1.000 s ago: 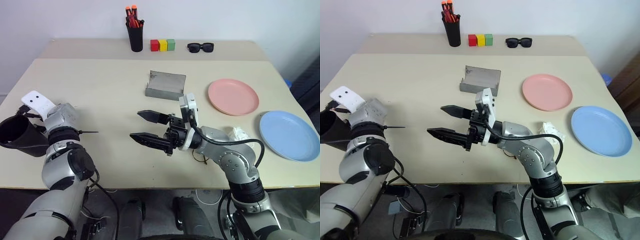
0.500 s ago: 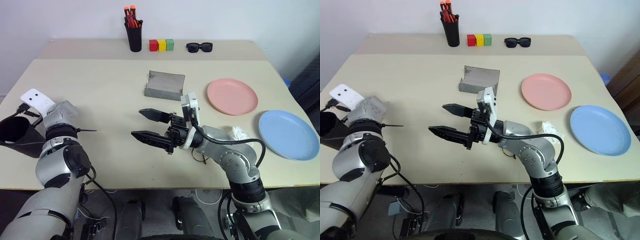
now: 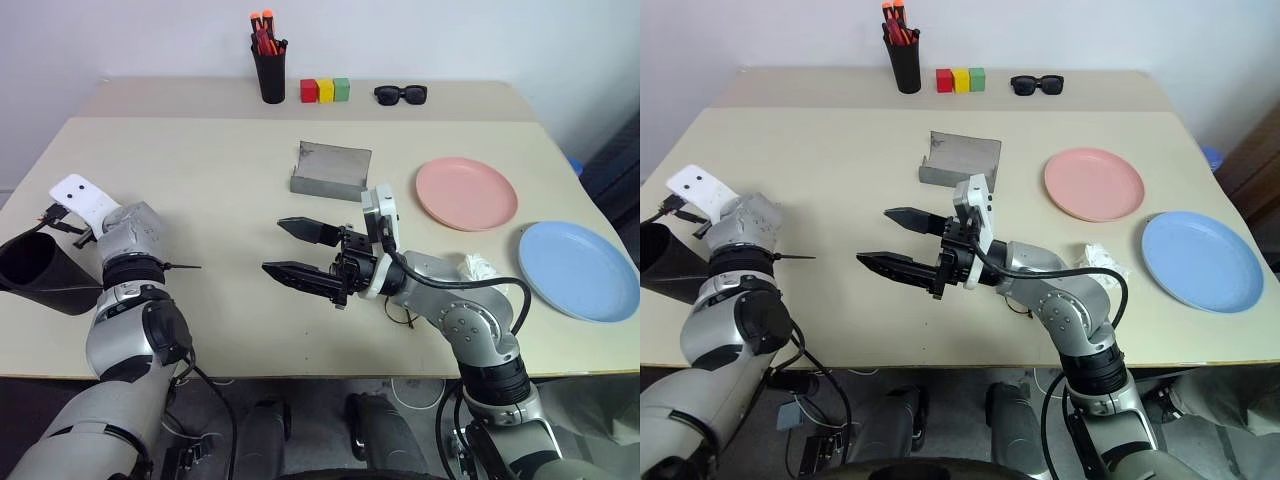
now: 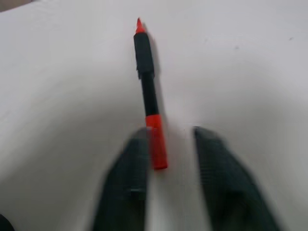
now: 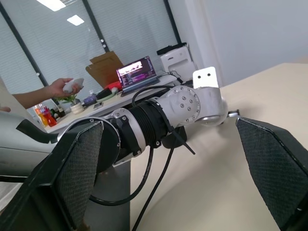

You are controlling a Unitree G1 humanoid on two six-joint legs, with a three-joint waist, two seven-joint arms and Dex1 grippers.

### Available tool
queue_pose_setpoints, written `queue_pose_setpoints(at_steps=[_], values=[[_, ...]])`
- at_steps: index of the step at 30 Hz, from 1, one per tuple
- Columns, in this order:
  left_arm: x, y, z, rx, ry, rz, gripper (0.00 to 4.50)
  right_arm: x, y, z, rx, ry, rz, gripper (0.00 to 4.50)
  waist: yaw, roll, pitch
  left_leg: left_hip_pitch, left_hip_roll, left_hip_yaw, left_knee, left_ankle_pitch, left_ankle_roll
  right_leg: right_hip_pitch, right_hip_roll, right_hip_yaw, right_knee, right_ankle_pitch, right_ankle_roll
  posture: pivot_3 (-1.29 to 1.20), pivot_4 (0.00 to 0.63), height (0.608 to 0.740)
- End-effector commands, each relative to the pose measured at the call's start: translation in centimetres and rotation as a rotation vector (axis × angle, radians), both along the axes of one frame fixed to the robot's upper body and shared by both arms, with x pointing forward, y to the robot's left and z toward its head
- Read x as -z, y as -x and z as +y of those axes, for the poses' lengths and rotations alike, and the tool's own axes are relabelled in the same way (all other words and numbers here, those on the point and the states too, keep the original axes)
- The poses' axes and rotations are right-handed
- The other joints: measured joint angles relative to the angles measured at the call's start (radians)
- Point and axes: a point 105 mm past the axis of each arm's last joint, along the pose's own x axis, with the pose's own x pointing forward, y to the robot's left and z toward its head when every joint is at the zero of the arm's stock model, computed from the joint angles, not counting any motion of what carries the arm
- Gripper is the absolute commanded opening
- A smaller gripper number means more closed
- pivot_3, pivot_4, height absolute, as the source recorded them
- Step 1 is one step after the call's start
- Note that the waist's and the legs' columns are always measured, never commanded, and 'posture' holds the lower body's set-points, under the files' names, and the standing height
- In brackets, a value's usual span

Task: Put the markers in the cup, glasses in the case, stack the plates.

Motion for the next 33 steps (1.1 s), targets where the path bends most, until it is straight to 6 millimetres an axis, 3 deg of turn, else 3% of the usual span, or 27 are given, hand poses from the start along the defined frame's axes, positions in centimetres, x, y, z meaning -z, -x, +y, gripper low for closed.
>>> queue_pose_setpoints(at_steps=[1,14,17,22,30,33], values=[[-0.7,0.3,0.6,-0.031,-0.002,-0.028,3.31,-1.0,0.3,0.1,-0.011,-0.026,-0.039,4.50,-0.001,0.000,0.000,0.000,0.000,0.000,0.000,0.000,0.000,0.000,0.000,0.000,0.000,0.000,0.000,0.00,0.150,0.740],[1.6,0.6,0.7,-0.027,0.164,-0.013,3.31,-1.0,0.3,0.0,-0.006,-0.027,-0.040,4.50,-0.005,0.000,0.000,0.000,0.000,0.000,0.000,0.000,0.000,0.000,0.000,0.000,0.001,0.000,0.000,0.00,0.150,0.740],[1.7,0.6,0.6,-0.023,0.172,-0.015,2.46,-1.0,0.3,0.0,-0.005,-0.028,-0.040,4.50,-0.006,0.000,0.000,0.001,0.000,0.000,0.000,0.000,0.000,0.000,0.000,0.000,0.001,0.000,0.000,0.00,0.150,0.740],[1.8,0.5,0.4,-0.020,0.178,-0.016,0.02,-1.0,0.2,0.0,-0.003,-0.027,-0.041,4.50,-0.005,0.001,0.000,0.001,0.000,0.000,0.000,0.000,0.000,0.000,0.000,0.000,0.001,0.000,0.000,0.00,0.150,0.740],[0.9,-0.1,0.1,0.028,0.115,-0.030,0.02,-1.0,0.2,0.0,-0.003,-0.023,-0.043,4.50,-0.004,0.001,0.000,0.001,0.000,0.000,0.000,0.000,0.000,0.000,0.000,0.000,0.001,0.000,0.000,0.00,0.150,0.740],[-1.0,-2.0,-1.9,0.177,0.015,-0.046,0.02,-1.0,0.2,0.0,-0.004,-0.021,-0.042,4.50,0.001,0.001,0.000,0.000,0.000,0.000,0.000,0.000,0.000,0.000,0.000,0.000,0.001,0.000,0.000,0.00,0.150,0.740]])
